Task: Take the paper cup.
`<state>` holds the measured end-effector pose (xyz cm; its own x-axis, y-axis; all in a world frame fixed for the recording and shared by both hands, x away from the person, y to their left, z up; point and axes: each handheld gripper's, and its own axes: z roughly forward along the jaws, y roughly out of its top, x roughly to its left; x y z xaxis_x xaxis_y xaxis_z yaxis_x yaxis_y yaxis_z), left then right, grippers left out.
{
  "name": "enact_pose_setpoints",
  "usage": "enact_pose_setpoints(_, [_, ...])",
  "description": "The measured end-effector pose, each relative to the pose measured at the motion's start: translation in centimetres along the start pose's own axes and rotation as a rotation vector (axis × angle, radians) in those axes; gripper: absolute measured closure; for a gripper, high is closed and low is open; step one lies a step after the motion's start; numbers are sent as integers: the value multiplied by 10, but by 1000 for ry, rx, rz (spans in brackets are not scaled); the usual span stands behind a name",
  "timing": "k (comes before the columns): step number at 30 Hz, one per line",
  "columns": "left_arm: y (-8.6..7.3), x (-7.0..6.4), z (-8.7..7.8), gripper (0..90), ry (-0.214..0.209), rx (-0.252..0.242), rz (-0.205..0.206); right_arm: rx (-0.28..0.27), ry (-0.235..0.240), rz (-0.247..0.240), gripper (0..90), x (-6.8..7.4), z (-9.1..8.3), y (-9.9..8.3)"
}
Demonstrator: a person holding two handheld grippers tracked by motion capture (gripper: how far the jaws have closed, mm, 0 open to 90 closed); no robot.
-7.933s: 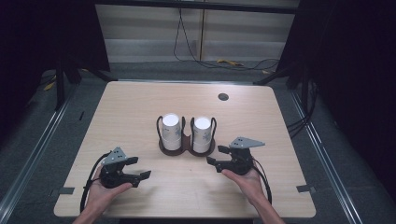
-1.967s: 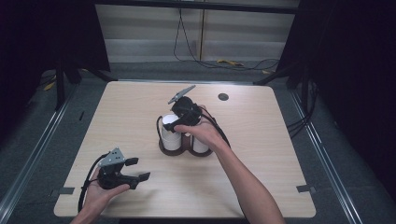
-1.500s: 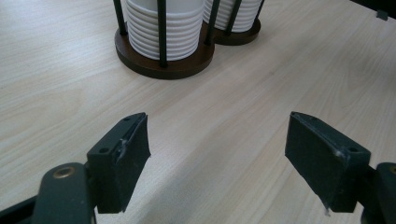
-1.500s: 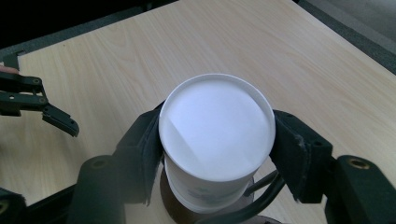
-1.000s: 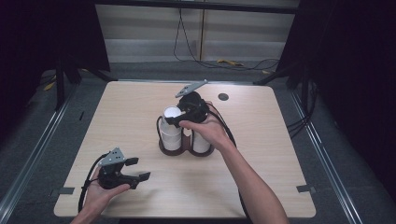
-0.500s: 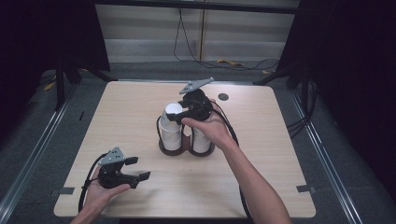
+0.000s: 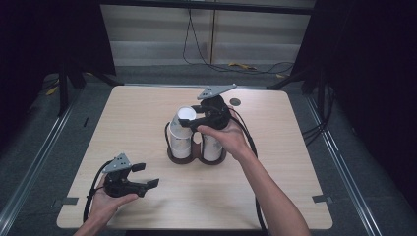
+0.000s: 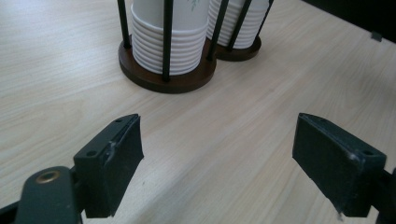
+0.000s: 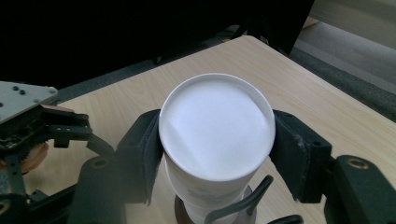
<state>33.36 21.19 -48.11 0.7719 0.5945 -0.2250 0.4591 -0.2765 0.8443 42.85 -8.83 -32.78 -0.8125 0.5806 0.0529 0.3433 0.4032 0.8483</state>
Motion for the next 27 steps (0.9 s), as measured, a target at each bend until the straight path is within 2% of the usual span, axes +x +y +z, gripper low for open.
enact_pose_setpoints(7, [9,-3,3,160,-15,-26,-12,-43,29,10,380,5,-13,-8])
enact_pose_setpoints(12, [19,-8,6,161,-39,-44,10,-51,51,11,381,10,-19,-15])
enact_pose_setpoints(19, [26,-11,8,162,-63,-44,26,-54,66,12,382,16,-23,-23])
enact_pose_setpoints(23, [35,-13,12,159,-80,-66,25,-55,75,20,382,18,-25,-32])
enact_pose_setpoints(27, [47,-19,17,160,-97,-68,49,-65,78,35,382,18,-30,-41])
